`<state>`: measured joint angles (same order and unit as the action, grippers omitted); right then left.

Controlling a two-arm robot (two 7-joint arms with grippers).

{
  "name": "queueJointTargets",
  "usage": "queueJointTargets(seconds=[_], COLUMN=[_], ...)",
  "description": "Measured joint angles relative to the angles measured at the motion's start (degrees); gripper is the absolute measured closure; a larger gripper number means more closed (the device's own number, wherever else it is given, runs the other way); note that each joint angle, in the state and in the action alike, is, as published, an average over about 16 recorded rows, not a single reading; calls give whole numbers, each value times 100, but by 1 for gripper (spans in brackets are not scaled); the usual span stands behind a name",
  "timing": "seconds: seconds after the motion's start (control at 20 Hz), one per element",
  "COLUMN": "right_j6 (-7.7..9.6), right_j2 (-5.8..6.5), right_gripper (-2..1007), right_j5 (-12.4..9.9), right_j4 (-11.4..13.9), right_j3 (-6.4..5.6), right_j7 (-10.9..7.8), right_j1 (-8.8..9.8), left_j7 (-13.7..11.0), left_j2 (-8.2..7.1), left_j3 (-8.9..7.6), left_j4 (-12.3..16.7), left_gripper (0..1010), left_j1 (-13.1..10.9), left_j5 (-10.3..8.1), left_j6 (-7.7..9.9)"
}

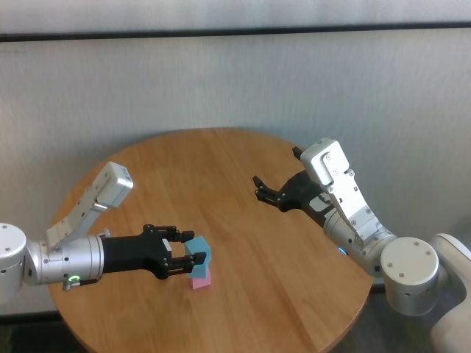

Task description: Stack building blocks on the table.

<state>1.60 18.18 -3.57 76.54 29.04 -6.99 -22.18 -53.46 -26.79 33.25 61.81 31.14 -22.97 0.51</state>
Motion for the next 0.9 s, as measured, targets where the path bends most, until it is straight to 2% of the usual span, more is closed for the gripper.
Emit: queueJointTargets(seconds=[0.35,0.65,0.8,0.9], right_j6=[0,0,0,0], right_j2=[0,0,0,0], right_gripper=[4,4,4,4], right_j5=[0,0,0,0], right_j4=[0,0,0,0], right_j3=[0,0,0,0], right_j7=[0,0,0,0], right_j1=[0,0,0,0], left_j7=[-10,12,132,326], left_j2=[-21,-66,-81,-77], left_j3=[-19,-115,-220,-322], left_j4=[33,101,138,167], left_gripper=[236,93,49,29], left_j1=[-22,-82,-129,-171], left_j5=[-42,-231,-378,-472], left_j6=[-15,-53,-107,-176])
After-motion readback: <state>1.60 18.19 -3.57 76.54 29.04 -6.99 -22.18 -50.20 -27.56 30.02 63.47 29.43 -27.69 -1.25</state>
